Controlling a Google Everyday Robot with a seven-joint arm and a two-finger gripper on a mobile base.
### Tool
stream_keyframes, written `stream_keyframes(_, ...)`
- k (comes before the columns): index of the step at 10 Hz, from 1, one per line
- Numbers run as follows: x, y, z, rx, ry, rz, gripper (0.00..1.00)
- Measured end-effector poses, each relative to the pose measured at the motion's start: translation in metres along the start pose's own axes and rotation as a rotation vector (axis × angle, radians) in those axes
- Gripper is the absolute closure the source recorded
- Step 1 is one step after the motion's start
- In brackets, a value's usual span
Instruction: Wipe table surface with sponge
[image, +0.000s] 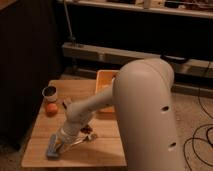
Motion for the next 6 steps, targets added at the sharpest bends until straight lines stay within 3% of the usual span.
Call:
stream_keyframes(2, 0.004, 0.011, 0.011, 0.021, 0.032, -0.03, 1.0)
stream_keyframes(6, -0.022, 0.049, 0.023, 0.069, 0.05, -0.117, 1.0)
